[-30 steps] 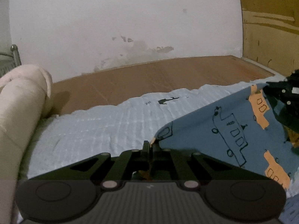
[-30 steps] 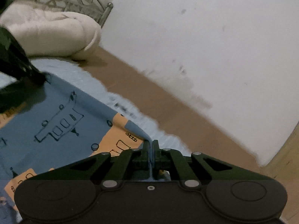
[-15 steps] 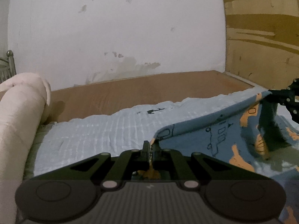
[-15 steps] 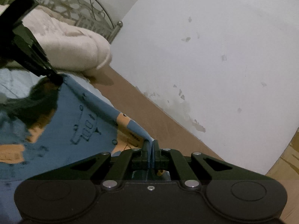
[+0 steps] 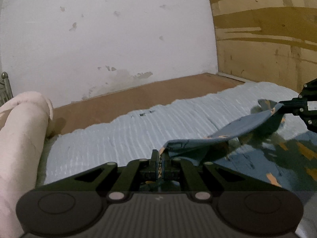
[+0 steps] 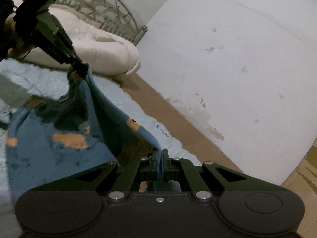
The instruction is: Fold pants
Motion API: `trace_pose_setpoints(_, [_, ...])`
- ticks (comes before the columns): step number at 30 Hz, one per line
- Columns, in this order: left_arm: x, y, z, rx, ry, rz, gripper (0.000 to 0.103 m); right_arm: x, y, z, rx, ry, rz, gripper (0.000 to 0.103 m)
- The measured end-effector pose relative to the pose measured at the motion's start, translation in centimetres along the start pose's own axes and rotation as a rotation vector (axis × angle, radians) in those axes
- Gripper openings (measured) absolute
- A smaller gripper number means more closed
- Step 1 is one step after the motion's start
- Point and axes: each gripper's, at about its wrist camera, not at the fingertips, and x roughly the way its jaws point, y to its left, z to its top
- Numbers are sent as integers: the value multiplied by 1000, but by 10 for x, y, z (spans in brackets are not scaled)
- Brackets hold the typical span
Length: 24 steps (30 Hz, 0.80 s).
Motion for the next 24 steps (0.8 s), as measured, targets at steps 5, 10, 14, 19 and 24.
trace_pose_setpoints(5, [-11,-7,-27,-3,33,-21,2,-27,29,-11,-36,21,24,0])
trace_pose_setpoints(10, [-18,-19,-58,44,67,-33,2,-47,54,-23,-72,34,49,0])
trace_pose_setpoints(14, [-18,-29,-77,62,86,-32,2,-54,76,-30,-173,48,56,0])
trace_pose_setpoints(19, [-22,-35,-86,59,73,-29,1,-56,98,-39,-292,63,64,0])
trace_pose_setpoints(24, [-29,-30,-81,49,48,-42,1,-68,98,-38,-307,54,53,0])
